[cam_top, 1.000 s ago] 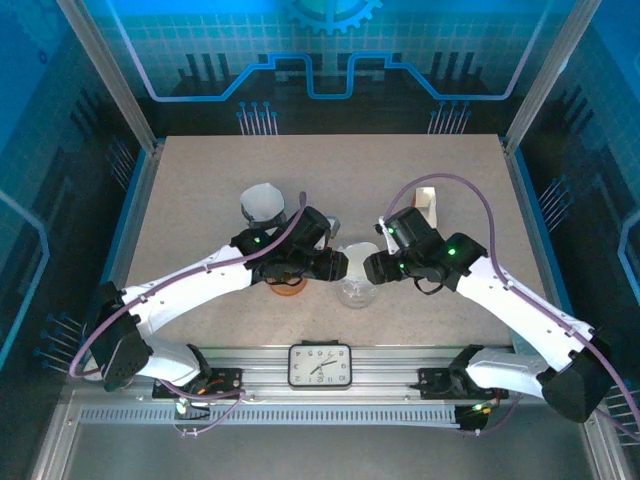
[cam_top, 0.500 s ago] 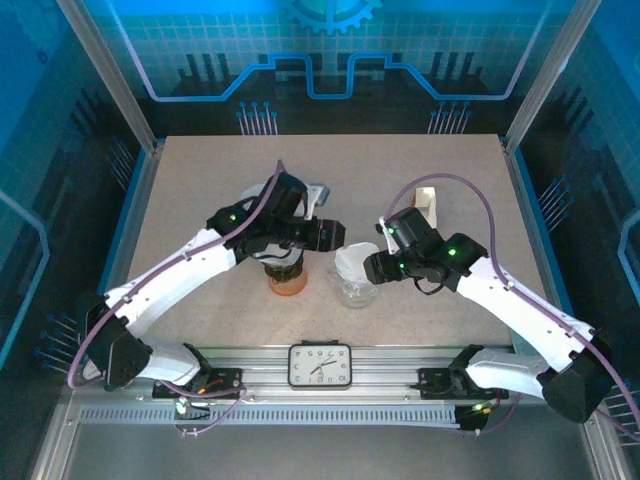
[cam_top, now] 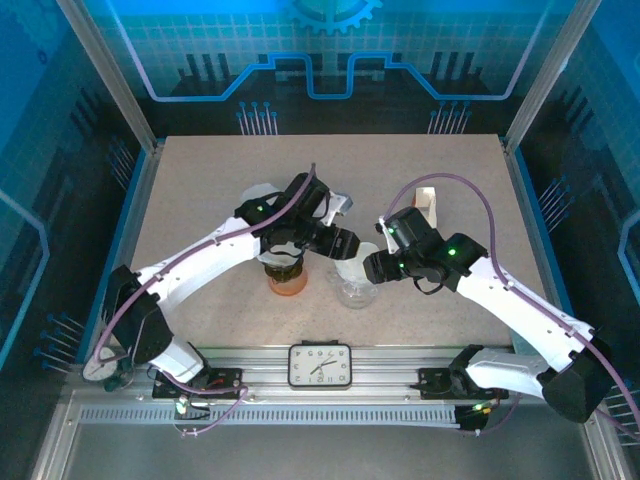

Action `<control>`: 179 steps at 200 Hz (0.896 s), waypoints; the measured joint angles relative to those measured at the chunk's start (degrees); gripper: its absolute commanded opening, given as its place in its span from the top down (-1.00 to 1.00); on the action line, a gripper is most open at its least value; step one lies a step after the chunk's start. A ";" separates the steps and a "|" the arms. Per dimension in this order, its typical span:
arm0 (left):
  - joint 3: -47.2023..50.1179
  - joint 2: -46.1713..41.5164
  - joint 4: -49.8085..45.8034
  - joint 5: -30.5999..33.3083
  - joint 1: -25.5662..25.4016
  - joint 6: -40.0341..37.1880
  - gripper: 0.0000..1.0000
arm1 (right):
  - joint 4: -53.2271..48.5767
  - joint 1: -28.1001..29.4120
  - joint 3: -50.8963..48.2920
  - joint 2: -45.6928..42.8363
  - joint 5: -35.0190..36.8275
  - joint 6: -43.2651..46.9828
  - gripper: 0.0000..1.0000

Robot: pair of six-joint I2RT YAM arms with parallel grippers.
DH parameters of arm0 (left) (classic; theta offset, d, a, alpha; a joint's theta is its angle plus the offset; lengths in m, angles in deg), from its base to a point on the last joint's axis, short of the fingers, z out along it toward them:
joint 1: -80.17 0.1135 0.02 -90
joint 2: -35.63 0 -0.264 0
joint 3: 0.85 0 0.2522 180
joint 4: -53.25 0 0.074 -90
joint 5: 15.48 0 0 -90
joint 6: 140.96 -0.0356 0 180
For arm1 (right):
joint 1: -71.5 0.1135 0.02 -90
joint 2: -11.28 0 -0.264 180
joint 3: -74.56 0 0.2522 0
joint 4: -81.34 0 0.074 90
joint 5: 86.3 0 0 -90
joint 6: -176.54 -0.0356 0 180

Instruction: Place the coffee filter in the dripper

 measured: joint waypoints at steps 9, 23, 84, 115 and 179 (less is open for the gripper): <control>-0.44 0.52 -0.46 0.31 -0.17 -0.35 -0.06 | 0.11 0.00 0.00 -0.02 -0.02 0.00 -0.33; -0.74 1.20 -0.98 1.11 -0.37 -0.57 0.01 | 0.15 0.00 0.00 -0.02 -0.02 0.00 -0.33; -0.74 1.62 -1.66 3.91 -0.37 -1.18 0.24 | 0.15 0.00 0.00 -0.02 0.00 0.00 -0.33; -0.74 1.79 -1.62 3.98 -0.37 -1.05 0.45 | 0.15 0.00 0.00 -0.02 0.00 0.00 -0.33; -0.74 1.97 -1.60 4.42 -0.37 -1.11 0.63 | 0.15 0.00 0.00 -0.02 0.00 0.02 -0.33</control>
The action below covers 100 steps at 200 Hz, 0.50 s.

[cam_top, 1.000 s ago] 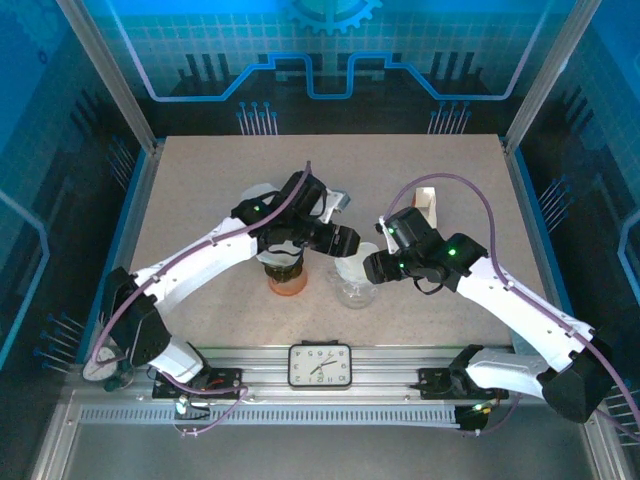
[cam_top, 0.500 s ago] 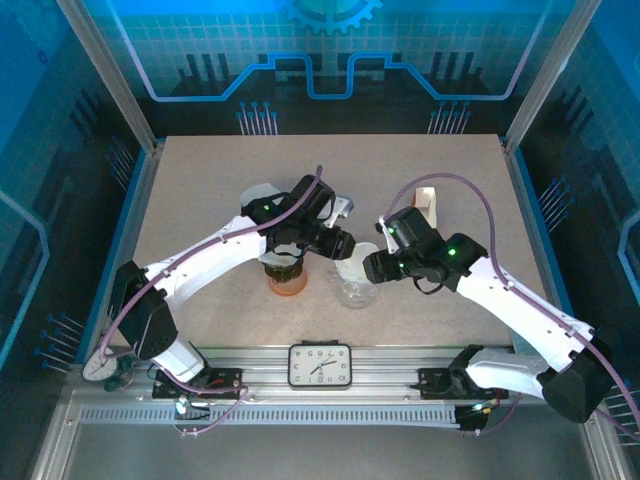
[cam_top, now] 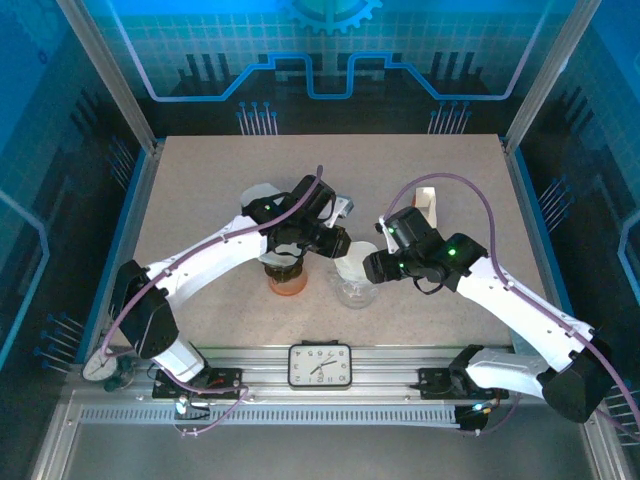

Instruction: Place the coffee filter in the dripper

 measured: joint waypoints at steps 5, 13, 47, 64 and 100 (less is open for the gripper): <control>0.00 0.00 0.02 0.02 0.00 -0.02 0.63 | 0.00 0.00 0.00 0.00 0.00 -0.02 -0.33; 0.02 0.00 0.00 0.04 0.00 -0.02 0.63 | 0.00 0.00 0.00 0.00 0.00 -0.02 -0.33; 0.00 0.00 -0.02 0.15 0.00 0.24 0.18 | 0.07 0.00 -0.20 0.00 0.00 -0.02 -0.33; 0.00 -0.02 -0.04 0.92 0.00 0.28 -0.06 | 0.04 0.00 -0.22 0.00 0.00 0.00 -0.34; 0.02 -1.29 -0.42 2.38 0.02 1.36 -0.09 | 0.07 0.00 -0.22 0.00 0.00 -0.02 -0.34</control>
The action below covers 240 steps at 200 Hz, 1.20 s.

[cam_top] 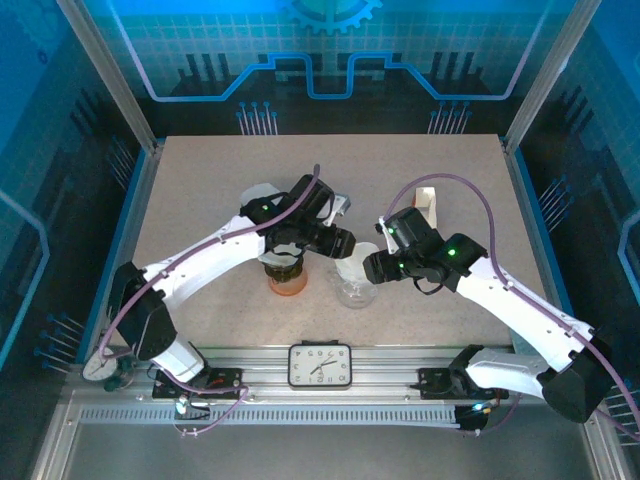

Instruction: Place the coffee filter in the dripper

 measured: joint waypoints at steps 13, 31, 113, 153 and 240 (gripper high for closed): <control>0.00 -1.49 -0.13 0.07 -0.07 0.13 -0.09 | -0.02 0.00 0.00 0.00 0.00 0.00 -0.33; 0.00 -3.54 -0.59 0.11 -0.70 0.20 -0.09 | -0.02 0.00 0.00 0.00 0.00 0.00 -0.34; 5.29 -5.29 -3.50 1.79 -3.23 3.30 0.07 | 0.13 0.00 0.00 0.02 0.00 0.00 -0.34; 5.29 -5.29 -4.48 3.74 -4.72 3.32 0.15 | 0.13 0.00 0.00 0.24 0.00 0.00 -0.35; 5.29 -5.29 -4.74 4.22 -5.05 3.30 0.13 | -0.70 -0.07 6.62 8.24 1.25 1.25 -0.40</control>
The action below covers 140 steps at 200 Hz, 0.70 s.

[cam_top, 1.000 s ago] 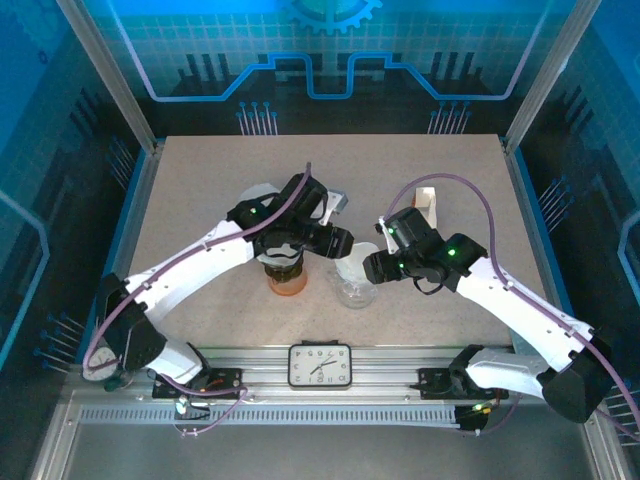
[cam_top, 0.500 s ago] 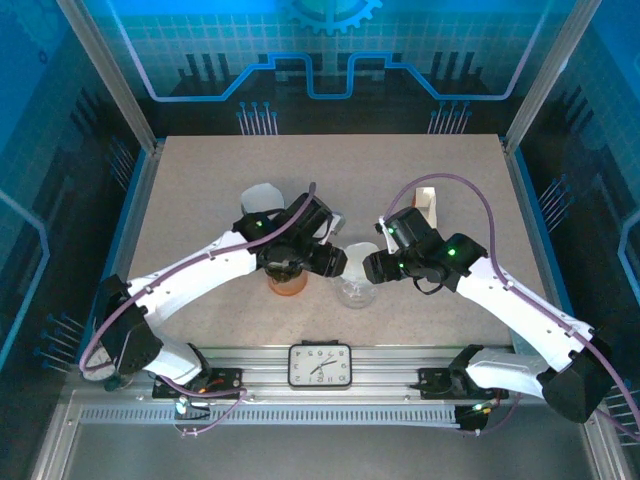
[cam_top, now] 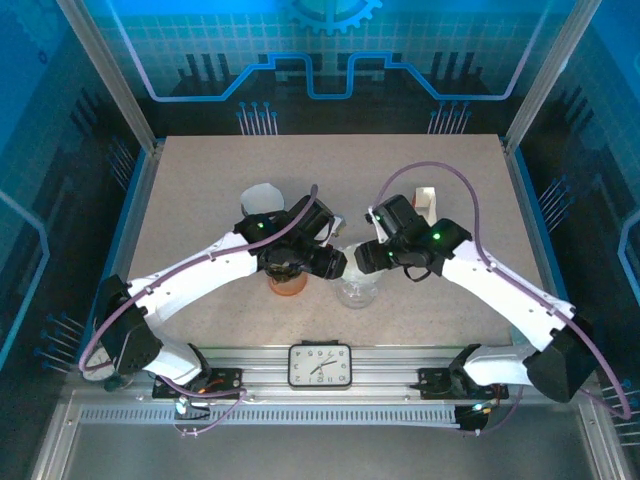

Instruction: Place the coffee filter in the dripper

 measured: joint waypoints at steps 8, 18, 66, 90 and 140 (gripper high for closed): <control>-0.02 0.00 0.00 -0.02 0.00 0.02 0.13 | -0.09 0.00 0.37 0.85 0.13 0.31 -0.40; -0.02 0.00 0.02 -0.02 0.00 0.00 0.13 | -0.11 0.00 0.50 1.81 0.28 0.81 -0.40; -0.02 0.22 0.02 -0.02 0.00 0.00 0.13 | -1.38 0.00 0.70 5.01 0.96 2.51 -0.40; -0.02 0.22 0.02 -0.02 0.00 -0.04 0.13 | -1.40 0.00 0.70 6.12 1.60 3.17 -0.40; -0.02 0.31 0.04 -0.02 0.00 -0.17 0.13 | -1.36 0.02 0.81 7.26 2.12 4.15 -0.40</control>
